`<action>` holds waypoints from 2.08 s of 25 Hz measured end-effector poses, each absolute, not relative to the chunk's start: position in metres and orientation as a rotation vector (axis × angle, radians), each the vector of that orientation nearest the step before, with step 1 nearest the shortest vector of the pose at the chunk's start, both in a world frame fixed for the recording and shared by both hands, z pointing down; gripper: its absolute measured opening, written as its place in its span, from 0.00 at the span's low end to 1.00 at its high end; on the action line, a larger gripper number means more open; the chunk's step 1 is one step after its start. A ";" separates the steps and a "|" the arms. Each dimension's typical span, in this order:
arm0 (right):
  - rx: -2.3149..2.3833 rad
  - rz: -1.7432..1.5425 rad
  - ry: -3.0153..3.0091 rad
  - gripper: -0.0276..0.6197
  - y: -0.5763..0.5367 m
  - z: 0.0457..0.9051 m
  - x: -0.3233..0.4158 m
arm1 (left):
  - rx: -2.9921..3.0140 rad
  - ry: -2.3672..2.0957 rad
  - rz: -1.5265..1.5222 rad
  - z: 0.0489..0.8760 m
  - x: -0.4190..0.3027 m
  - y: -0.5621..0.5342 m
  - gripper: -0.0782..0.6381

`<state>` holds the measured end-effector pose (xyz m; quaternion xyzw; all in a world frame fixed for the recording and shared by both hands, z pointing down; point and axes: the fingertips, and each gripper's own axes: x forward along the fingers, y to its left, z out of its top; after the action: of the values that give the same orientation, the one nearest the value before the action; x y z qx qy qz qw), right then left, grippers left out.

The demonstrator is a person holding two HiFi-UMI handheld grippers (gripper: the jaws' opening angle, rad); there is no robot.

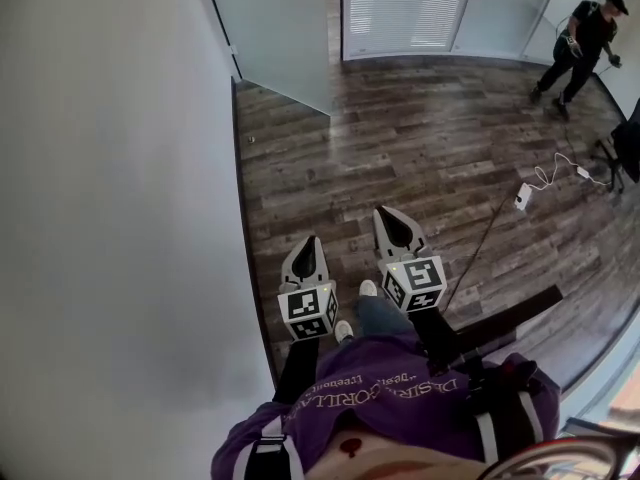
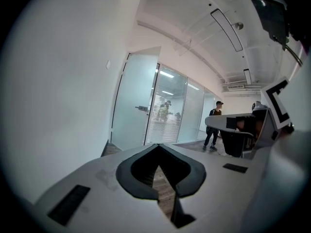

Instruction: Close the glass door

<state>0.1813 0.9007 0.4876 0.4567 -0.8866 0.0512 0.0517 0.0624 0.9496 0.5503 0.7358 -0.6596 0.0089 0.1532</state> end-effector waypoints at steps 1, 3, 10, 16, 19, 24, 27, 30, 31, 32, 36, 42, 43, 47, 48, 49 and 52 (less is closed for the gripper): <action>1.386 0.155 -2.694 0.03 0.896 0.491 0.180 | 2.107 -1.890 0.022 0.553 0.062 0.945 0.11; 1.376 0.159 -2.697 0.03 0.882 0.497 0.175 | 2.092 -1.899 0.021 0.560 0.055 0.935 0.11; 1.278 0.126 -2.754 0.03 0.808 0.500 0.155 | 1.979 -2.013 0.043 0.566 0.030 0.868 0.11; 1.221 0.132 -2.757 0.03 0.730 0.485 0.151 | 1.993 -2.031 0.053 0.538 0.033 0.786 0.11; 1.216 0.130 -2.762 0.03 0.702 0.482 0.160 | 1.995 -2.024 0.054 0.536 0.045 0.760 0.11; 1.205 0.123 -2.775 0.03 0.670 0.484 0.166 | 2.008 -2.014 0.071 0.541 0.058 0.728 0.11; 1.209 0.135 -2.772 0.03 0.655 0.489 0.165 | 2.020 -2.005 0.077 0.544 0.061 0.713 0.11; 1.198 0.149 -2.770 0.03 0.645 0.489 0.162 | 2.016 -1.997 0.082 0.543 0.059 0.702 0.11; 1.193 0.149 -2.772 0.03 0.641 0.488 0.159 | 2.012 -1.998 0.081 0.543 0.057 0.698 0.11; 1.191 0.149 -2.774 0.03 0.637 0.488 0.157 | 2.007 -2.000 0.079 0.544 0.054 0.694 0.11; 1.189 0.152 -2.770 0.03 0.618 0.487 0.143 | 1.998 -1.991 0.075 0.546 0.042 0.674 0.11; 1.248 0.143 -2.758 0.03 0.572 0.474 0.119 | 2.070 -1.955 0.079 0.530 0.019 0.622 0.11; 1.252 0.142 -2.757 0.03 0.563 0.471 0.113 | 2.080 -1.954 0.079 0.525 0.013 0.612 0.11; 1.259 0.122 -2.759 0.03 0.530 0.463 0.079 | 2.092 -1.945 0.072 0.519 -0.021 0.575 0.11; 1.262 0.117 -2.759 0.03 0.522 0.462 0.070 | 2.094 -1.943 0.072 0.519 -0.029 0.567 0.11; 1.266 0.115 -2.760 0.03 0.514 0.461 0.062 | 2.096 -1.941 0.074 0.519 -0.037 0.560 0.11; 1.278 0.124 -2.760 0.03 0.492 0.458 0.043 | 2.102 -1.938 0.083 0.516 -0.057 0.539 0.11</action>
<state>0.0429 0.4918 0.4580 0.4193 -0.9056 0.0406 0.0487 -0.0575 0.5390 0.5155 0.7276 -0.6709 0.0288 0.1400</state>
